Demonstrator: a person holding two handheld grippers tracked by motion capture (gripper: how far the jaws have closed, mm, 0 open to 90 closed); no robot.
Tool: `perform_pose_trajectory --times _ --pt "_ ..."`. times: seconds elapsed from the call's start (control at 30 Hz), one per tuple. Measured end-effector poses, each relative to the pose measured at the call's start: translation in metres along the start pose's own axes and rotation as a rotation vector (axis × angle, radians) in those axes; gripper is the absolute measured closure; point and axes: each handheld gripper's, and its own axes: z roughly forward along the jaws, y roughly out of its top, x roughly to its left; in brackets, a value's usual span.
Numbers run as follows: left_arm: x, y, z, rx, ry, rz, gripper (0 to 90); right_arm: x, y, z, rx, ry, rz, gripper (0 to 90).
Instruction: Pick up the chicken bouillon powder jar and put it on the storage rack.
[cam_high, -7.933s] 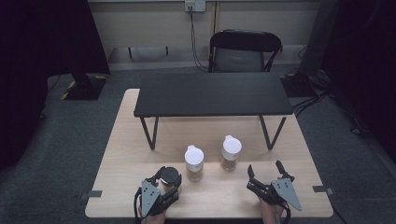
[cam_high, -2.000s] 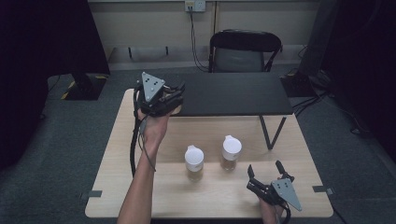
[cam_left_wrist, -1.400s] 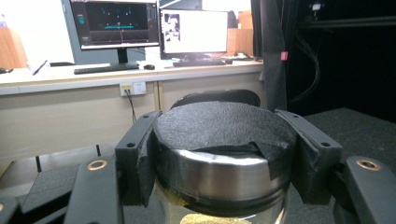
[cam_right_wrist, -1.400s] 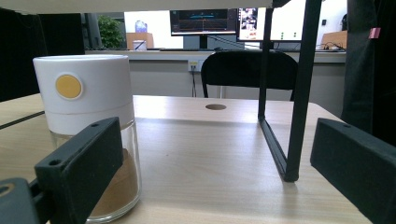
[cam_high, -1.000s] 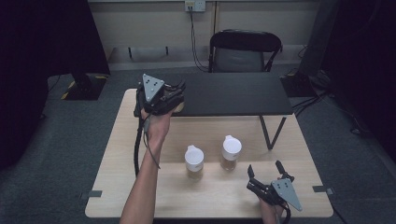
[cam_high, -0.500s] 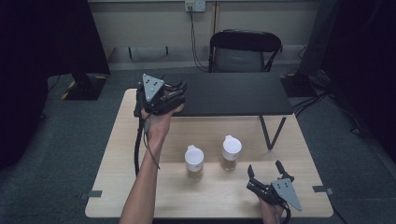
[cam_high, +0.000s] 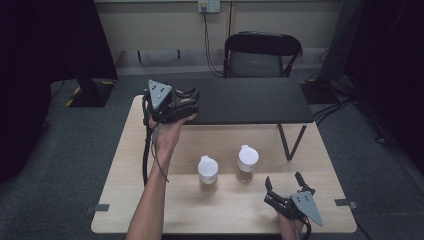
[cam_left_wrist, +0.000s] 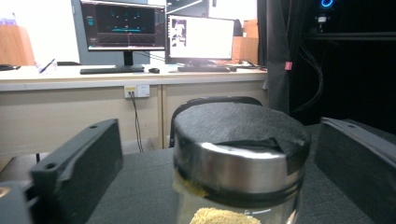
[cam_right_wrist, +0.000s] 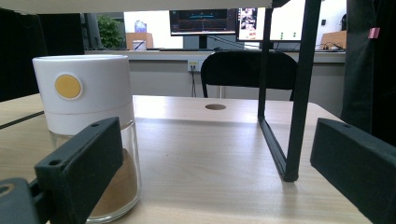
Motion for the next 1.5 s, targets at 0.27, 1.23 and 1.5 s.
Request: perform_pose_trajectory --times 0.27,1.23,1.5 --pt "0.002 0.001 -0.006 -0.012 -0.017 0.002 0.0 0.0 0.0 0.0 0.0 0.0 0.0 1.4" --pt "0.004 -0.006 -0.038 -0.091 0.004 -0.005 0.0 0.0 0.0 0.0 0.0 -0.001 -0.001 1.4" --pt "0.002 -0.01 -0.047 -0.098 0.012 -0.006 0.0 0.0 0.0 0.0 0.0 -0.002 0.0 1.4"
